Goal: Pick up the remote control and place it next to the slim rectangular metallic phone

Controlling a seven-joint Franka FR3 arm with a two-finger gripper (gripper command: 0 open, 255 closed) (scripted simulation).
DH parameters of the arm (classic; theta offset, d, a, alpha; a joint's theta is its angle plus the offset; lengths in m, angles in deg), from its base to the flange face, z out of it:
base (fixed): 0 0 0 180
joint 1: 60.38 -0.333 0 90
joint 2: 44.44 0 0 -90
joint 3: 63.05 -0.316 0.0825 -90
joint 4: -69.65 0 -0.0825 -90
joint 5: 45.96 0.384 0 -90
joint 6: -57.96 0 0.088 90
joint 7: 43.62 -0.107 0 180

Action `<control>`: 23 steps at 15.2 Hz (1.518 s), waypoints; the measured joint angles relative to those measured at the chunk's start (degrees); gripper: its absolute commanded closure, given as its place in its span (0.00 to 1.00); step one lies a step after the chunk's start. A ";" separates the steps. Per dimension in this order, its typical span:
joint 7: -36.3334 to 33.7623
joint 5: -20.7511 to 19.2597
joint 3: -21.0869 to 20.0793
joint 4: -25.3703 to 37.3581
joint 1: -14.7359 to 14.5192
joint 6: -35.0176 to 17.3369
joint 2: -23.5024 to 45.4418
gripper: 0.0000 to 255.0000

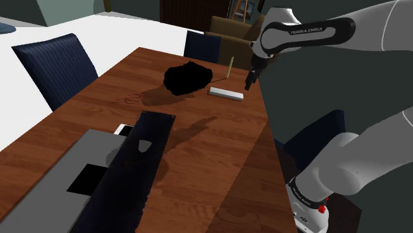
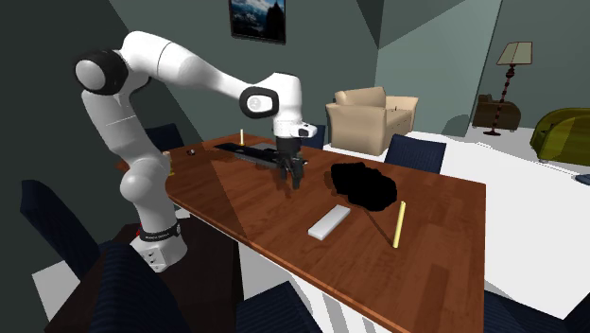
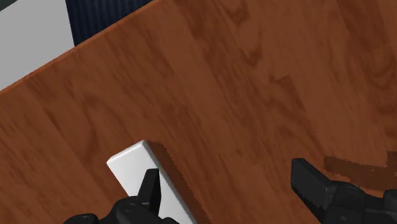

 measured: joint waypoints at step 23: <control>23.70 12.12 1.04 18.30 1.59 -13.91 33.89 0.00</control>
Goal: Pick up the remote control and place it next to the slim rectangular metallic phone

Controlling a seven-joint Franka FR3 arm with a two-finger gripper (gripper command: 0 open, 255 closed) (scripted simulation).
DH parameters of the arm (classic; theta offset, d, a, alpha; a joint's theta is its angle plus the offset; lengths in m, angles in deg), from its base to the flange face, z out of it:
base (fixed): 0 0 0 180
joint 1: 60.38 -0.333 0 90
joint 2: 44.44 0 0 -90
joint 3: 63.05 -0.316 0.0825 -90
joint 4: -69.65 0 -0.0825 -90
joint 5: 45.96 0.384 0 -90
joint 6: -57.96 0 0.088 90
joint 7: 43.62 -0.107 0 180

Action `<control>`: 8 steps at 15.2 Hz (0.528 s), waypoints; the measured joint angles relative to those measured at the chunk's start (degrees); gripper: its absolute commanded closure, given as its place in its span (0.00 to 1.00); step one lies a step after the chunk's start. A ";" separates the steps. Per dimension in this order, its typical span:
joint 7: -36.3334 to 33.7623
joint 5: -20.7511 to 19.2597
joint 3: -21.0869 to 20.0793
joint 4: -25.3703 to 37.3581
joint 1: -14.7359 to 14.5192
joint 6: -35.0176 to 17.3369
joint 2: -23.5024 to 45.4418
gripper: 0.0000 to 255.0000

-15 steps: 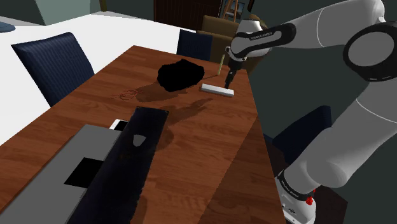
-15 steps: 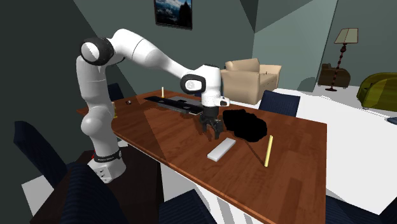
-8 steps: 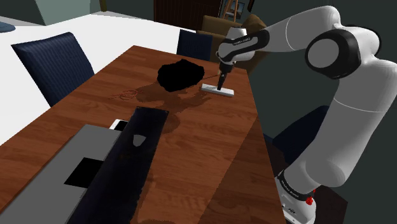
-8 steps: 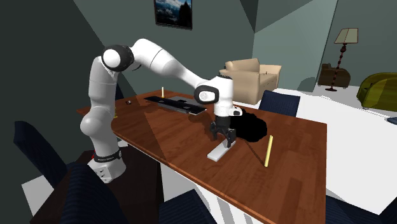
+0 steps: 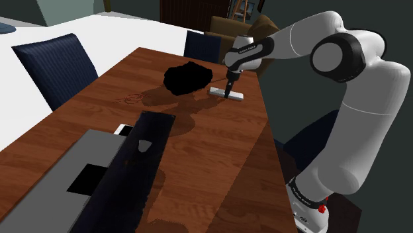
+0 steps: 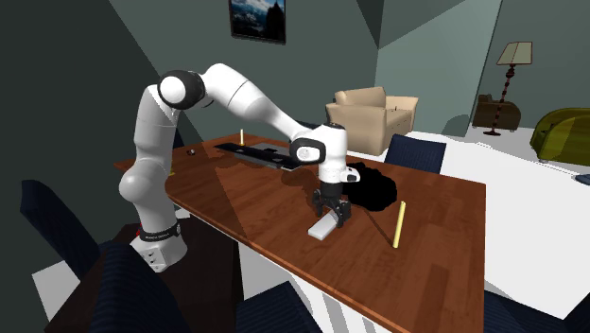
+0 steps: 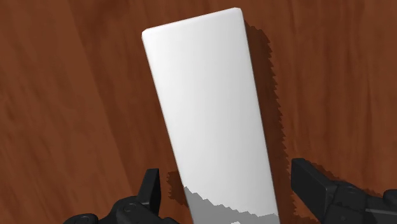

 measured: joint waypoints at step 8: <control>0.02 0.02 0.00 0.03 0.01 -0.14 0.04 1.00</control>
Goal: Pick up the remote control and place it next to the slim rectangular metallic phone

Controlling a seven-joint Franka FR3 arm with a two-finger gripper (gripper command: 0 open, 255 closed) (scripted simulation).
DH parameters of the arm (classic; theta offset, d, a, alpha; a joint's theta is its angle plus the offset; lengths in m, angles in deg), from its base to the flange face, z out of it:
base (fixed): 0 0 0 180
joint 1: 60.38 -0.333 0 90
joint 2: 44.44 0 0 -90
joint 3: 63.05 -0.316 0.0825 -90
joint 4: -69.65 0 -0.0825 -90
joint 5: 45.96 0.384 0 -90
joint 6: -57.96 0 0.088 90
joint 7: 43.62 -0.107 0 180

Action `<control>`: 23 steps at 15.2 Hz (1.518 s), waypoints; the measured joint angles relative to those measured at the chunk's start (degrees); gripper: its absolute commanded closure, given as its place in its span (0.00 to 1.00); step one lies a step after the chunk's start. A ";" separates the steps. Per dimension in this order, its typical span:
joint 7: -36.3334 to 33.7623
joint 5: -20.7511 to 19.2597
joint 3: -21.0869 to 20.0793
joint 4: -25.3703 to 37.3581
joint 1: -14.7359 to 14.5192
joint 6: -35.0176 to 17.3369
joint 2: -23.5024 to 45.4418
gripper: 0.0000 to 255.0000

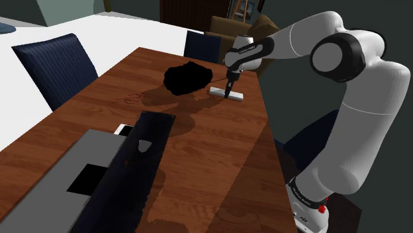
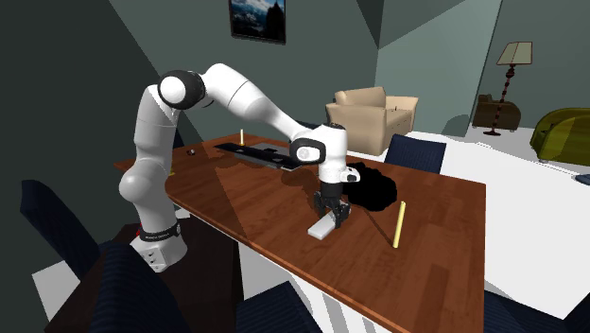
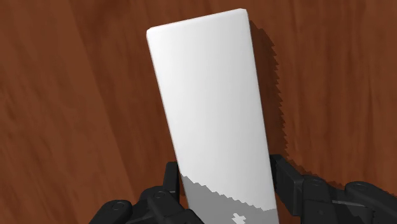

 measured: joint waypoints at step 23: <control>-1.43 -2.21 0.75 4.67 -0.66 9.93 -5.41 1.00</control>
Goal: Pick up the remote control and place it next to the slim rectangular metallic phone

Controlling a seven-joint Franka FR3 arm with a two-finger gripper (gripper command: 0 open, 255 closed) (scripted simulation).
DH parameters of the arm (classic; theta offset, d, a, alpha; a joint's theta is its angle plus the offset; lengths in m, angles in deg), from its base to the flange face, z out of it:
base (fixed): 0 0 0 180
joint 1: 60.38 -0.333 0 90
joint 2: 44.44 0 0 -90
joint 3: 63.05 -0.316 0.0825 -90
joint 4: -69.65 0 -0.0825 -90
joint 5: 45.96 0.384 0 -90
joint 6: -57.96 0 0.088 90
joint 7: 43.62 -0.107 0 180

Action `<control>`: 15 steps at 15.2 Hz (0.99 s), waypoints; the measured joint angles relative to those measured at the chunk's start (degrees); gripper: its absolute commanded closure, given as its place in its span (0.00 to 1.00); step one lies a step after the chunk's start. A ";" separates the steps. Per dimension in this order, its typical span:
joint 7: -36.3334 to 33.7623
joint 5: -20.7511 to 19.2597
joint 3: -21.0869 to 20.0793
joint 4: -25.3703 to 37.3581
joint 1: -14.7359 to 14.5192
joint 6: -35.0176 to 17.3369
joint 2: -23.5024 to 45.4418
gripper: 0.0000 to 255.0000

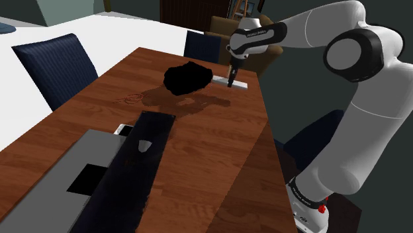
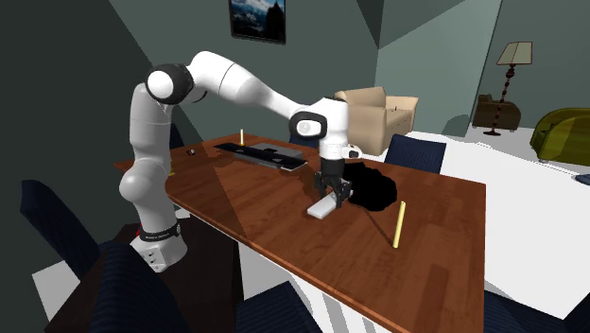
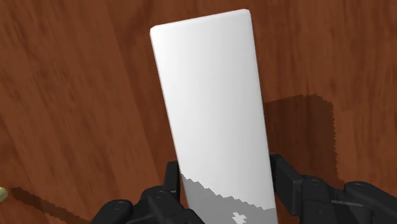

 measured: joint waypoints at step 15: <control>-16.31 -1.23 -5.69 6.01 -9.92 3.33 2.72 1.00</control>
